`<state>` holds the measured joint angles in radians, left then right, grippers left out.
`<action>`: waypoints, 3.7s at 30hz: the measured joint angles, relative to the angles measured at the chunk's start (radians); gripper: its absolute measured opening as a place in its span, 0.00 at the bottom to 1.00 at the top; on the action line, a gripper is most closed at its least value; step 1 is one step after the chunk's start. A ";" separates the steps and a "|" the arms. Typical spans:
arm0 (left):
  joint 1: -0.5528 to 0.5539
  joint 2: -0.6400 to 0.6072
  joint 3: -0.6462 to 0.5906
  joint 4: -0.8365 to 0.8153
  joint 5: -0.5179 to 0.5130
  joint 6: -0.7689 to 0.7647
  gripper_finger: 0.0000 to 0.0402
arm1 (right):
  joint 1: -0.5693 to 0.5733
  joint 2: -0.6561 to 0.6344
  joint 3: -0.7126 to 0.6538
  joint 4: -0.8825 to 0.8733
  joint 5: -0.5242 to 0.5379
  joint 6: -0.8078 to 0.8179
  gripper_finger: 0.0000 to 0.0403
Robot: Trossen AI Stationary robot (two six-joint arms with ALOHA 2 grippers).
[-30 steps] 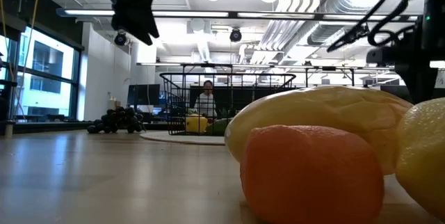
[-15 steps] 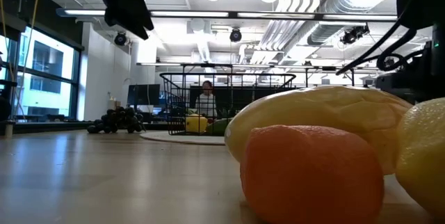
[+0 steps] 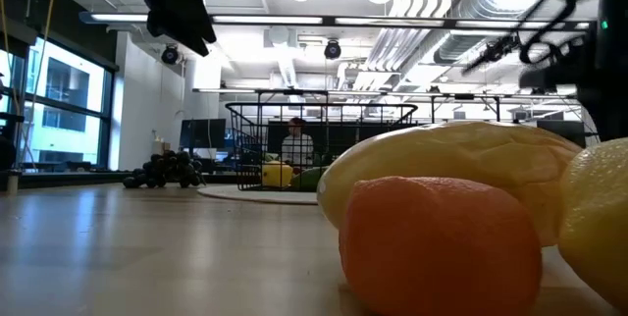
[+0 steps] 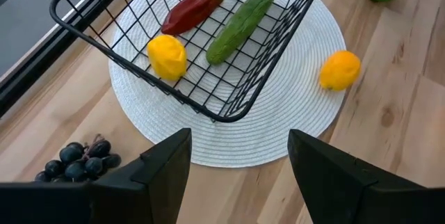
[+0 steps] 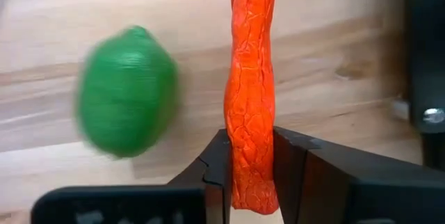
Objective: Build produce basket
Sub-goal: Put the orange carrot into the black wire basket, then put the left yellow mango into the black wire basket
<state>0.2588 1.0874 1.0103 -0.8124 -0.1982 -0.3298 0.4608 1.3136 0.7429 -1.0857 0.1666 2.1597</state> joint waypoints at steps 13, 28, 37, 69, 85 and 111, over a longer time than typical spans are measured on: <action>0.000 0.000 0.000 0.000 -0.033 0.018 0.57 | -0.058 0.000 0.397 -0.437 0.298 -0.118 0.11; 0.003 0.000 0.000 0.000 -0.022 -0.023 0.57 | -0.411 0.000 0.552 -0.102 0.432 -0.932 0.11; 0.003 0.001 0.000 -0.008 -0.004 -0.106 0.57 | -0.592 0.009 0.552 0.341 0.300 -1.505 0.11; -0.431 0.019 0.001 -0.157 0.056 -1.194 0.57 | -0.840 0.410 0.552 0.499 -0.160 -2.142 0.11; -0.685 0.213 0.001 -0.091 0.064 -1.533 0.57 | -0.869 0.446 0.551 0.444 -0.160 -2.161 0.28; -0.863 0.408 0.002 -0.024 0.168 -1.977 0.57 | -0.869 0.432 0.552 0.455 -0.117 -2.168 0.53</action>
<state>-0.6041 1.4957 1.0122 -0.8368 -0.0303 -2.3072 -0.4080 1.7458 1.2945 -0.6312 0.0494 -0.0086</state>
